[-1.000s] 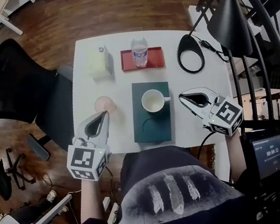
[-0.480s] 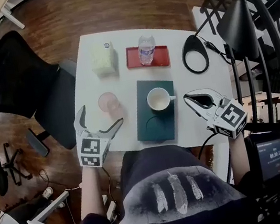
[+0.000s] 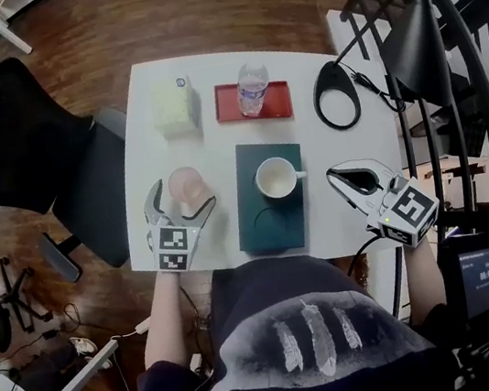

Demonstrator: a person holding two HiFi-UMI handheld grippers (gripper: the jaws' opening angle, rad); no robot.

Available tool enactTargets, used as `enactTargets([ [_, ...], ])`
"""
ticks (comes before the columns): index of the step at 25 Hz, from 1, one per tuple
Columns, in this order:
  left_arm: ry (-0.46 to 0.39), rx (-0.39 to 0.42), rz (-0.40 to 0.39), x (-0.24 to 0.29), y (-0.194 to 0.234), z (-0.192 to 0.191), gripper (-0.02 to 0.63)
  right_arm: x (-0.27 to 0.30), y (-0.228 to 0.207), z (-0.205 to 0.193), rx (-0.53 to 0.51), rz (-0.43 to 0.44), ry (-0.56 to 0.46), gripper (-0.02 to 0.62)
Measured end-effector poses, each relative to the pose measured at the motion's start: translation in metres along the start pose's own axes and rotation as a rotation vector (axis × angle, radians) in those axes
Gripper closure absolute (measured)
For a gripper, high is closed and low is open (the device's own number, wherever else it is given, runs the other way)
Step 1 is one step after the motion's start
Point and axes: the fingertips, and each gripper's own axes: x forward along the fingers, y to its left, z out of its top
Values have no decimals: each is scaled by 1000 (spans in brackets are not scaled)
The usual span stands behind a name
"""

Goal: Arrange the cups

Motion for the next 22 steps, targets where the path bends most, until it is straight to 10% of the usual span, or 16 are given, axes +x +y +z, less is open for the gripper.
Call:
enactTargets([
  [5, -1, -14, -1, 12, 6, -8, 75, 3, 2, -2, 10, -2, 34, 592],
  [10, -19, 30, 30, 15, 9, -7, 236, 8, 8, 1, 9, 13, 33, 592],
  [22, 6, -14, 16, 18, 16, -7, 241, 5, 2, -3, 40, -21, 27, 592],
])
